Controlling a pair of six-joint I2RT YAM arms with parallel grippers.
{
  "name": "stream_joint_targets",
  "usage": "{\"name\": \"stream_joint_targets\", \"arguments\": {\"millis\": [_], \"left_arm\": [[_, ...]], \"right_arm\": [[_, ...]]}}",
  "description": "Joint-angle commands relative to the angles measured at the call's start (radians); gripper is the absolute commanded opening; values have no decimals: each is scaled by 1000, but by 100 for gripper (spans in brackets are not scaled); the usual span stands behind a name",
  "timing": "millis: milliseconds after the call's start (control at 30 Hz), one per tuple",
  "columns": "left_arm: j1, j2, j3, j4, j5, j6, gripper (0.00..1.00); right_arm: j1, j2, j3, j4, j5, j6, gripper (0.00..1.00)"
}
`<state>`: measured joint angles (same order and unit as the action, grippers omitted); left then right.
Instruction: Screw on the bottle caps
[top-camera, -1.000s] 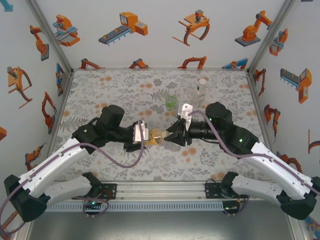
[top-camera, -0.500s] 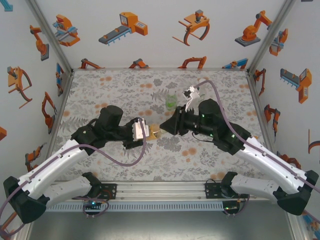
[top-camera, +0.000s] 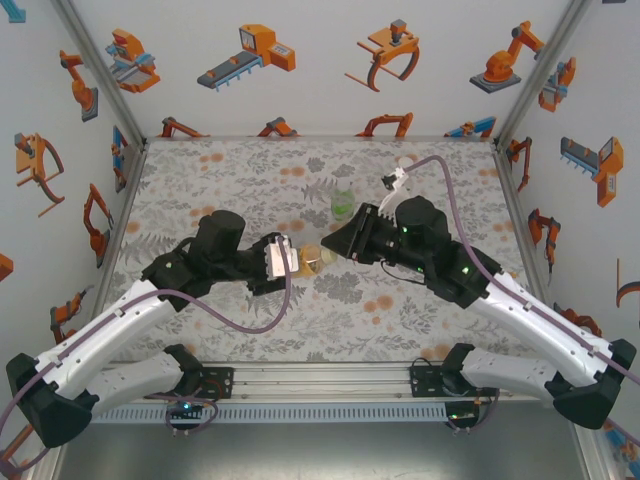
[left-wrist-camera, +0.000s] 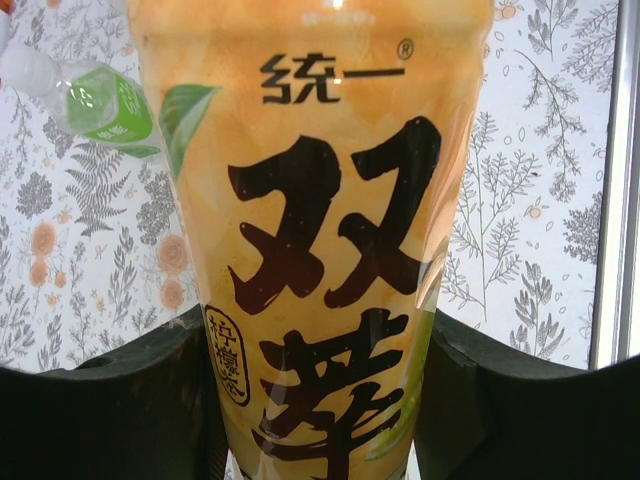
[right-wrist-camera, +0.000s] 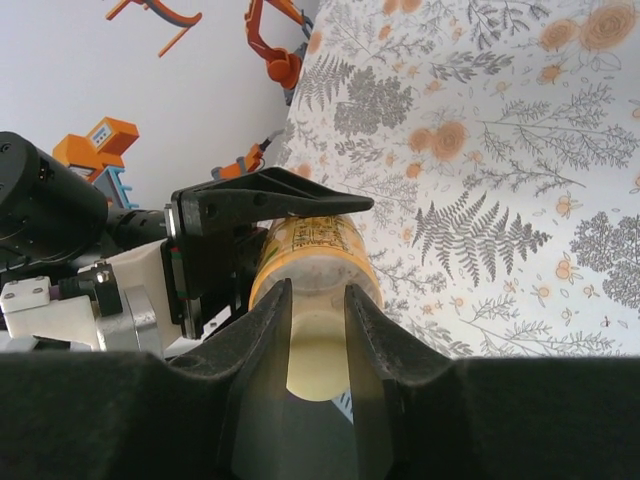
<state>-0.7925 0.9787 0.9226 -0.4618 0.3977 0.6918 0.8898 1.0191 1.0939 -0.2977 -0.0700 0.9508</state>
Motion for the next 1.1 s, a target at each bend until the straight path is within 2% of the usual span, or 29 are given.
{"name": "stream_joint_targets", "arguments": {"millis": [0,100,167,200,333,467,633,800,1067], "left_arm": [[-7,-21,0,67,36,-11,0],[-7,-27,-5,76,45,-20,0],[-7,-32,-11,97,62,-36,0],[-7,-34,-13,107,73,-42,0],[-7,-38,-10,149,142,-84,0],[-7,-37,5,203,250,-141,0],[-7,-31,13,308,425,-231,0],[-8,-4,40,388,596,-318,0],[-17,32,61,504,713,-433,0]], "right_arm": [[8,-30,14,60,-14,-75,0],[8,-60,10,96,-4,-176,0],[8,-82,1,139,-10,-251,23],[8,-92,-3,159,-24,-289,30],[8,-127,-23,271,-83,-437,46],[8,-148,-41,402,-197,-568,54],[8,-164,-65,579,-350,-670,57],[8,-144,-42,666,-546,-729,57],[9,-92,-37,841,-799,-682,57]]}}
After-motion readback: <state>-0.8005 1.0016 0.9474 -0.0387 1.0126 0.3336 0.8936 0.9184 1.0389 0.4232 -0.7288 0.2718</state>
